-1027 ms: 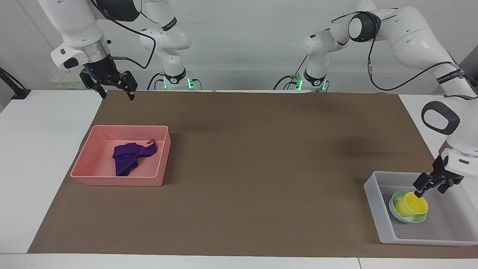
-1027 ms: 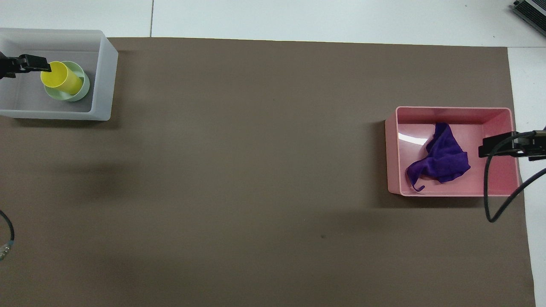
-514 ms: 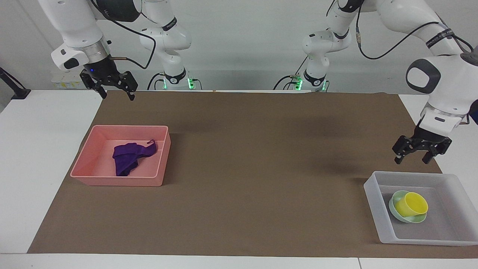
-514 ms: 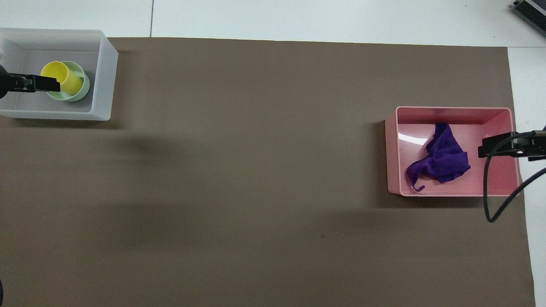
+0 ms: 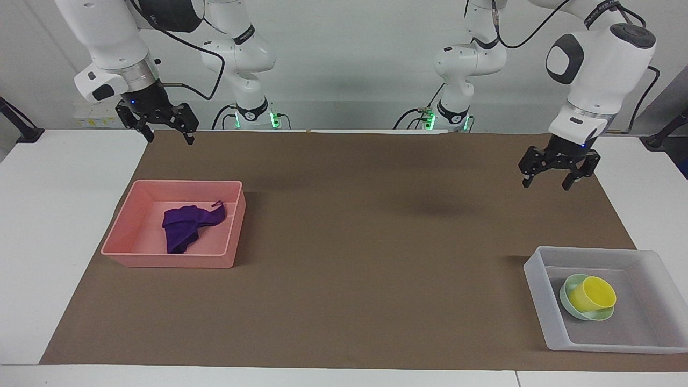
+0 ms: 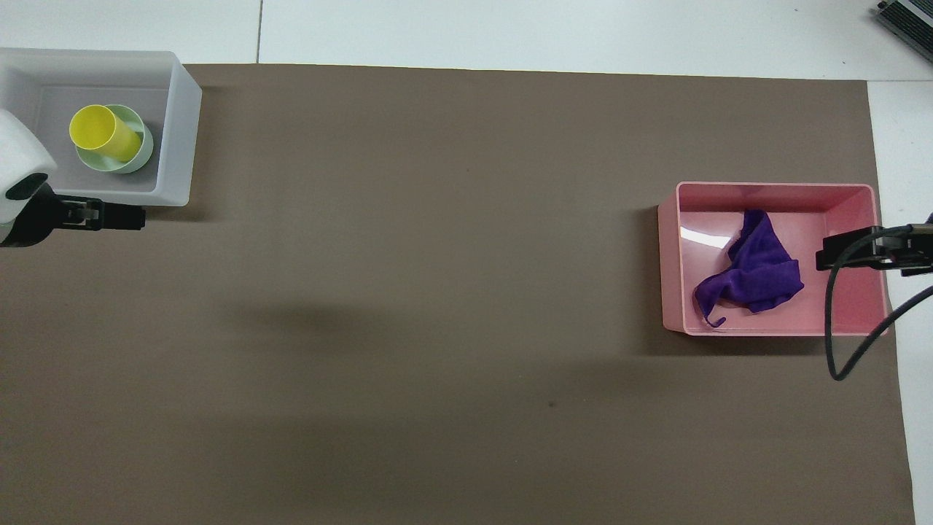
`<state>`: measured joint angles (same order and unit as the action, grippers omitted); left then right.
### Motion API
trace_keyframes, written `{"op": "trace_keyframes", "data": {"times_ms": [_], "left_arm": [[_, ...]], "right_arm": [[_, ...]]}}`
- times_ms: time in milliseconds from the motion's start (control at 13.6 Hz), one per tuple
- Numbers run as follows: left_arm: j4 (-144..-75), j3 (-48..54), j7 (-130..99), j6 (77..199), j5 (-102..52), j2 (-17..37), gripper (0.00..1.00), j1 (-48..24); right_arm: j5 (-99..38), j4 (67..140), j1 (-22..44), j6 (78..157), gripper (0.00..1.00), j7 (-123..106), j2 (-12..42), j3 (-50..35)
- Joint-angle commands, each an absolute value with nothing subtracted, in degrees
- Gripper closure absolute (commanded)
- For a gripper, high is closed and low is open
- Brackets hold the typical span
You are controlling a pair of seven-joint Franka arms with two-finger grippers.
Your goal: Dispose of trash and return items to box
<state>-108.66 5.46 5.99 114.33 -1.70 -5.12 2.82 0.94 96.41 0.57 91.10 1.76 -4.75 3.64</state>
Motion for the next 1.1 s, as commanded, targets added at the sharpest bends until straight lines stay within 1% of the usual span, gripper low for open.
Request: {"op": "trace_keyframes", "data": {"times_ms": [0,147,367,440,587,734,807,880,1027], "left_arm": [[-109.2,5.1,4.5,109.4,-1.8,-8.0,0.0,1.1],[-103.7,5.1,4.8,104.6,-1.8,-6.5,0.0,1.3],[-92.5,5.1,4.9,97.1,-1.7,-1.4,0.0,1.3],[-89.7,5.2,4.8,95.0,-1.7,-0.2,0.0,1.3],[-86.3,5.1,4.8,91.1,-1.9,1.3,0.0,1.4],[-84.0,5.1,4.9,88.3,-1.9,2.2,0.0,1.4],[-84.0,5.2,4.9,87.4,-1.8,2.2,0.0,1.2],[-84.8,5.2,4.8,87.3,-1.8,1.8,0.0,1.1],[-88.5,5.1,4.9,87.7,-1.8,0.1,0.0,1.1]], "right_arm": [[0.6,97.6,0.3,92.0,0.0,1.3,-5.4,3.5],[0.6,97.6,0.2,92.0,0.0,1.3,-5.4,3.5],[0.6,97.6,0.2,92.0,0.0,1.3,-5.4,3.4],[0.6,97.6,0.3,92.0,0.0,1.3,-5.4,3.5],[0.6,97.6,0.2,92.0,0.0,1.3,-5.4,3.4],[0.7,97.6,0.2,92.1,0.0,1.3,-5.4,3.4],[0.6,97.6,0.2,92.1,0.0,1.3,-5.4,3.4],[0.6,97.6,0.2,92.1,0.0,1.3,-5.4,3.4],[0.6,97.7,0.2,92.1,0.0,1.3,-5.4,3.5]]}}
